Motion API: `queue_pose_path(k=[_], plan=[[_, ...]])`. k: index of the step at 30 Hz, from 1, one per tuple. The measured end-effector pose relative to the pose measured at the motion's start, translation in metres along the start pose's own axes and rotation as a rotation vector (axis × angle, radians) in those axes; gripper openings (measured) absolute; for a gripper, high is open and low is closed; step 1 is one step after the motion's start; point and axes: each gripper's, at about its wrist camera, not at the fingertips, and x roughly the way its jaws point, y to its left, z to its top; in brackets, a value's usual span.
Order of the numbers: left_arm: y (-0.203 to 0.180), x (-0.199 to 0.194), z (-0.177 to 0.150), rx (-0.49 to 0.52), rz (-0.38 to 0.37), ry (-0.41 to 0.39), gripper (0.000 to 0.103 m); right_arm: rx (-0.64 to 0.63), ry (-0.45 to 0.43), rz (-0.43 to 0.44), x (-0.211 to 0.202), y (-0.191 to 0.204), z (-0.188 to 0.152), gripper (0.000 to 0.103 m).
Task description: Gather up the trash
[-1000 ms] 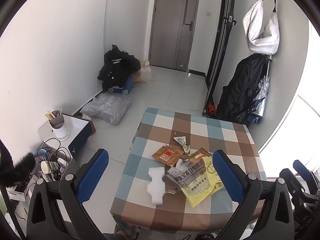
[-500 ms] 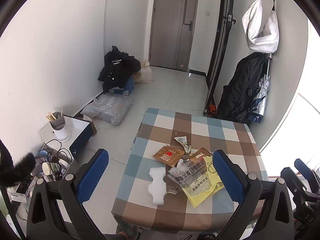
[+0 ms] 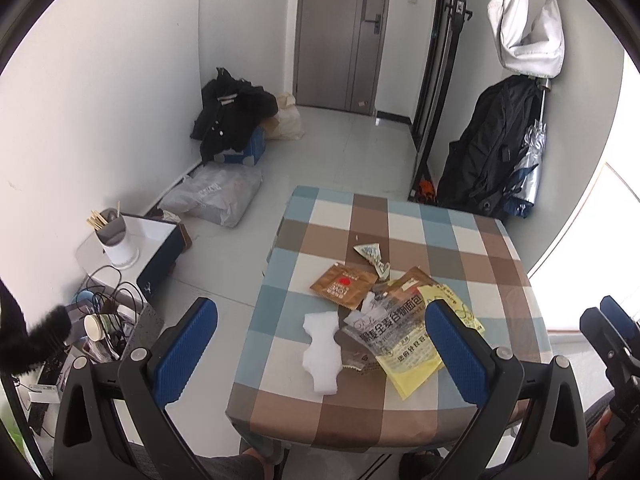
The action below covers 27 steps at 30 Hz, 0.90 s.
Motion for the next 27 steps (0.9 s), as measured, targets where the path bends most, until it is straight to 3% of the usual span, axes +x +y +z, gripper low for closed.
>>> queue_pose_path(k=[6,15,25,27], plan=[[0.013,0.023,-0.003,0.001,0.001,0.122,0.102,0.013,0.033,-0.011,0.015,-0.004,0.002,0.101],[0.033,0.063,-0.011,-0.026,-0.059,0.308,0.098,0.034,0.091,0.0,0.041,-0.007,0.005,0.101],[0.026,0.099,-0.016,-0.027,-0.08,0.447,0.074,0.059,0.156,0.048,0.066,-0.005,0.009,0.101],[0.024,0.102,-0.018,-0.031,-0.082,0.463,0.073,0.064,0.164,0.057,0.069,-0.004,0.009,0.101]])
